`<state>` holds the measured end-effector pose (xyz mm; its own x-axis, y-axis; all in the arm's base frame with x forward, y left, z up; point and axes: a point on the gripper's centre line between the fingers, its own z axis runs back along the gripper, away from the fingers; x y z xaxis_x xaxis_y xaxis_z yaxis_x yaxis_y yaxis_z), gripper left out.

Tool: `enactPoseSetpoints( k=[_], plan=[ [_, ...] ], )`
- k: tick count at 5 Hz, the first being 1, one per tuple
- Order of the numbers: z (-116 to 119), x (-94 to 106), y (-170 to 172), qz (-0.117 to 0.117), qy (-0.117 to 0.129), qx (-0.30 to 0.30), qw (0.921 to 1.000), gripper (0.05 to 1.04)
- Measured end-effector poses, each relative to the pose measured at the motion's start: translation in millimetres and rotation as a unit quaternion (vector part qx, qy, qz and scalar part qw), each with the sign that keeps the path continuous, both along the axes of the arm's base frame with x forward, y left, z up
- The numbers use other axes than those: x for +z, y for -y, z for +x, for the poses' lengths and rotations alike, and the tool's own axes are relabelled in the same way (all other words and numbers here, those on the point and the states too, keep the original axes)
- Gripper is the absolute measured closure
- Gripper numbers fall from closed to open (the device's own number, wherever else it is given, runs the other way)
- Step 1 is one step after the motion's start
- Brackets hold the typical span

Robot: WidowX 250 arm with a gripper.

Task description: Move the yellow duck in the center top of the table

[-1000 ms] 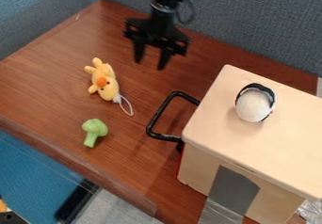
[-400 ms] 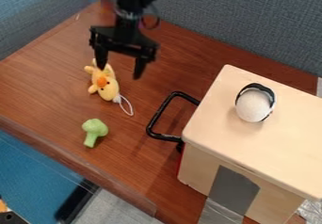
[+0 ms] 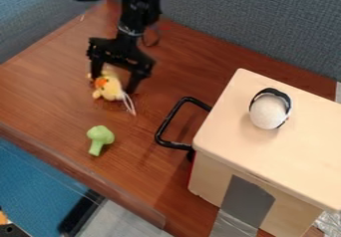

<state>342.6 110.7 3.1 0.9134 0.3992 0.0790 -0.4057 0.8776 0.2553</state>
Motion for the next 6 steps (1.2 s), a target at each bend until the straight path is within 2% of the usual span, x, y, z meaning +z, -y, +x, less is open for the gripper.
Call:
enactPoseSetpoints(
  k=[1,2,3,4,5,6],
  plan=[
    [-3,-0.1,-5,0.014,-0.007,0.001,0.9999,0.177],
    [-9,0.2,-1,0.002,-0.008,0.002,1.0,0.47],
    [2,13.6,6,-0.023,0.018,-0.003,0.9996,0.716],
    [28,30.1,26,-0.042,0.051,-0.025,0.9975,0.815],
    [66,47.9,55,-0.054,0.086,-0.057,0.9932,0.837],
    [96,36.9,76,-0.059,0.08,-0.076,0.9922,0.837]
  ],
)
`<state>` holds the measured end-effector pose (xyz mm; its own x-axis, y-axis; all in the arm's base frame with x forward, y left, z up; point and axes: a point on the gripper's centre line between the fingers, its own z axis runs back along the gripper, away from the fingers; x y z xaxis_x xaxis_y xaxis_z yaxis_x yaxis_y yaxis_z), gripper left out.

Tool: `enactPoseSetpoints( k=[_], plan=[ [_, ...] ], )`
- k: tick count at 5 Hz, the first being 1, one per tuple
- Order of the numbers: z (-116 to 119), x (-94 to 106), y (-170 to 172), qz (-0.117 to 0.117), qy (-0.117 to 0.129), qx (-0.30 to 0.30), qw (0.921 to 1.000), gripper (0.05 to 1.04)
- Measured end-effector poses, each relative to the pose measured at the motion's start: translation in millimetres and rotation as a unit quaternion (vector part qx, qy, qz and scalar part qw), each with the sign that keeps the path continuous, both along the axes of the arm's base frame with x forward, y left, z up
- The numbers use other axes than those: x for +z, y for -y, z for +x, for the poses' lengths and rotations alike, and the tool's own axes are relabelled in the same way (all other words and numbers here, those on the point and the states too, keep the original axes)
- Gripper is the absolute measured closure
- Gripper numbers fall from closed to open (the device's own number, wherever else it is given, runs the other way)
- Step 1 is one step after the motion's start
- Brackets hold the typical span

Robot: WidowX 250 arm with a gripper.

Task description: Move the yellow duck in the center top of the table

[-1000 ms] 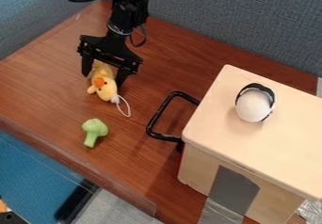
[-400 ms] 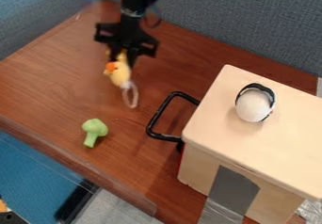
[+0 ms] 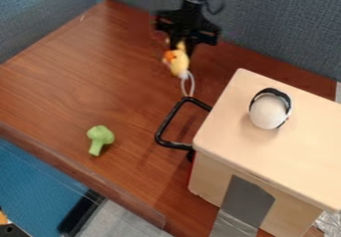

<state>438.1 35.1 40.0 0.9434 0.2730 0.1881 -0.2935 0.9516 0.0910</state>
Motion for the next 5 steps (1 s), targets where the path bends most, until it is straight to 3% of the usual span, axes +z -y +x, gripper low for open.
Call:
enactPoseSetpoints(
  k=[1,3,4,5],
  plan=[
    [3,-7.7,9,-0.001,-0.011,-0.007,0.9999,0.784],
    [-11,-13.1,9,-0.002,-0.028,-0.005,0.9996,0.184],
    [-18,30.1,12,-0.008,0.01,-0.015,0.9998,0.063],
    [-44,57.4,14,-0.017,0.016,-0.025,0.9994,0.074]
  ],
)
